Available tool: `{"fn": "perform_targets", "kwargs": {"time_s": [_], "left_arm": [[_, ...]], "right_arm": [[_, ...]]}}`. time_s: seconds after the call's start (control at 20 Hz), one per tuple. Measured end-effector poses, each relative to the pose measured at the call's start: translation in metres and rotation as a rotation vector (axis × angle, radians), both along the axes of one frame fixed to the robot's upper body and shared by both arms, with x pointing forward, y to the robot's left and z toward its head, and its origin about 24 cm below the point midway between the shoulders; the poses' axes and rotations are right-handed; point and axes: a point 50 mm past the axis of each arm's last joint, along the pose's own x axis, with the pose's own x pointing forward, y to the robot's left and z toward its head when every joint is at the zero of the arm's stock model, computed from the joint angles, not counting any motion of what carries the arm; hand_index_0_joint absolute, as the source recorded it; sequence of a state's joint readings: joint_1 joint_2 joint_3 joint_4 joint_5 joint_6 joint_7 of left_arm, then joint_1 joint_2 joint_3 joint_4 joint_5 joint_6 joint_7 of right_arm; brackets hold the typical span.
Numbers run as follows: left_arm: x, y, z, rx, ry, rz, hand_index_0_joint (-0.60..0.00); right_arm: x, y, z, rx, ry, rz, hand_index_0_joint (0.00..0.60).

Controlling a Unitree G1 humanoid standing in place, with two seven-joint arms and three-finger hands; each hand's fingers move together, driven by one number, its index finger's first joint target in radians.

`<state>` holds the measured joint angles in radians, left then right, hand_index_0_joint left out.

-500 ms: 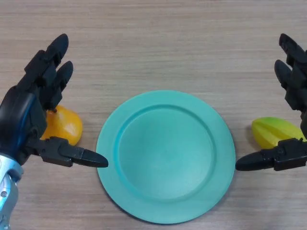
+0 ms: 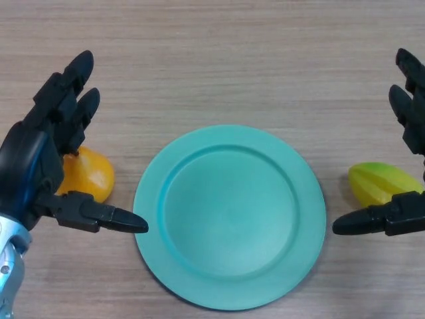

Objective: Pick up the yellow starfruit and place it on the plate

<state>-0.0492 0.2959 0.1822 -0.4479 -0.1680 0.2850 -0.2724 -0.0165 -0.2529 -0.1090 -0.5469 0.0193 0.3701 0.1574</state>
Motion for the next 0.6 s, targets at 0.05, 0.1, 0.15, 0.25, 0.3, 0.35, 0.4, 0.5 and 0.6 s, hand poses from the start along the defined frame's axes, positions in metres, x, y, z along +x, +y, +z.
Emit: {"fn": "perform_targets", "kwargs": {"time_s": [0.05,0.1,0.15,0.25,0.3,0.35,0.4,0.5,0.6], "left_arm": [[0.000,0.000,0.000,0.000,-0.001,0.002,0.000],[0.000,0.001,0.001,0.000,-0.002,0.005,0.000],[0.000,0.003,0.001,-0.001,-0.006,0.012,0.000],[-0.001,0.005,0.002,0.000,-0.010,0.019,0.000],[-0.001,0.005,0.002,0.000,-0.015,0.019,0.000],[-0.001,0.005,0.002,0.001,-0.027,0.020,0.000],[0.000,0.007,0.001,0.000,-0.035,0.026,0.000],[0.000,0.011,0.003,0.008,-0.042,0.038,0.000],[0.000,0.011,0.004,0.014,-0.046,0.038,0.000]], "right_arm": [[0.004,-0.005,-0.002,-0.033,0.005,-0.029,0.000],[0.008,-0.009,-0.004,-0.047,0.005,-0.044,0.000],[0.012,-0.014,-0.008,-0.064,0.013,-0.066,0.000],[0.021,-0.022,-0.017,-0.145,0.015,-0.095,0.000],[0.025,-0.025,-0.021,-0.170,0.006,-0.097,0.000],[0.029,-0.028,-0.027,-0.206,0.015,-0.106,0.000],[0.032,-0.029,-0.032,-0.203,0.030,-0.105,0.000],[0.036,-0.036,-0.049,-0.205,0.078,-0.117,0.000],[0.037,-0.042,-0.063,-0.201,0.134,-0.136,0.000]]}}
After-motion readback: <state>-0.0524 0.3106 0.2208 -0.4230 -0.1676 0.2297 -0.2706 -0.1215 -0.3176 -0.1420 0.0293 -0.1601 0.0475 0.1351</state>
